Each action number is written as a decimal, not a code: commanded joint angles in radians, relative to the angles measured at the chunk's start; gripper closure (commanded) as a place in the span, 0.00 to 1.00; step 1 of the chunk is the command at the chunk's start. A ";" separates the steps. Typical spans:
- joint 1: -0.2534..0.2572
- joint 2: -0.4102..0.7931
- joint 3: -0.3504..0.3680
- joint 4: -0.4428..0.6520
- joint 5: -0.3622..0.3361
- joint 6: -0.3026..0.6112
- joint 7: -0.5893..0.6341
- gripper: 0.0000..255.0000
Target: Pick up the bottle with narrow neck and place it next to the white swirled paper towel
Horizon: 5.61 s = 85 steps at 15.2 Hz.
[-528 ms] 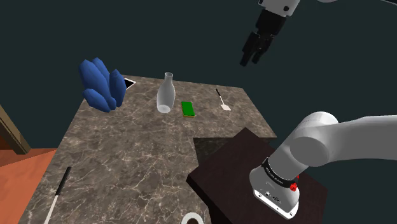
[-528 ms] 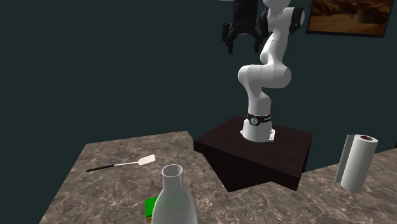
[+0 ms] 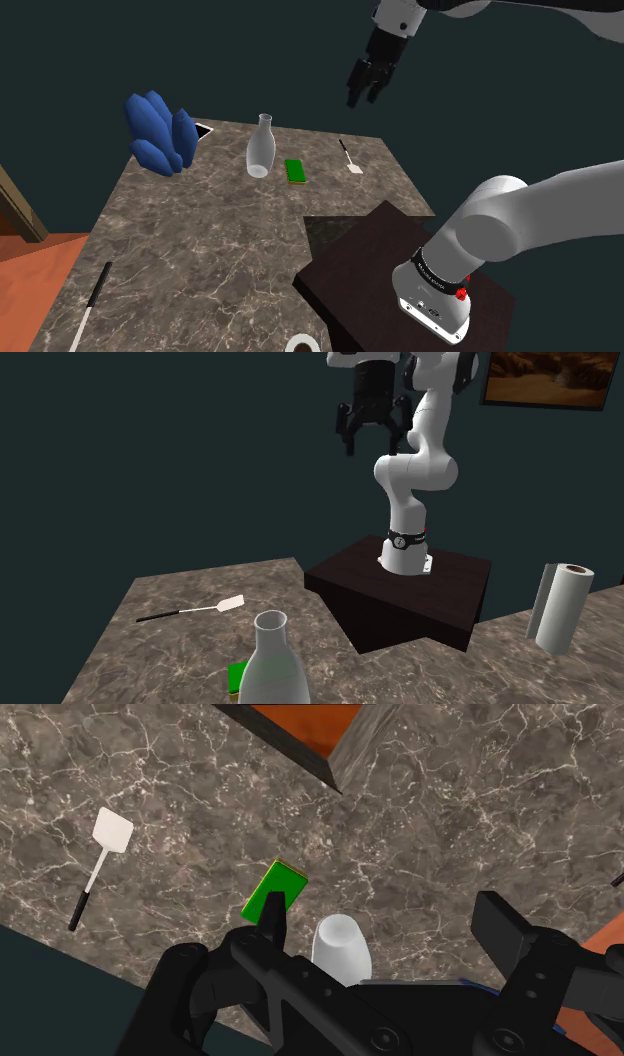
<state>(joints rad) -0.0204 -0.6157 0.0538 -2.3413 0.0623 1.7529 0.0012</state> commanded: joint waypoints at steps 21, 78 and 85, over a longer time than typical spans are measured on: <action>0.000 0.858 0.040 0.517 -0.077 0.326 0.092 0.00; 0.015 1.024 0.037 0.918 -0.095 0.087 0.106 1.00; 0.017 1.024 0.038 1.012 -0.094 -0.007 0.106 1.00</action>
<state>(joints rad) -0.0039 0.4071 0.0915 -1.3473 -0.0320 1.7626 0.1069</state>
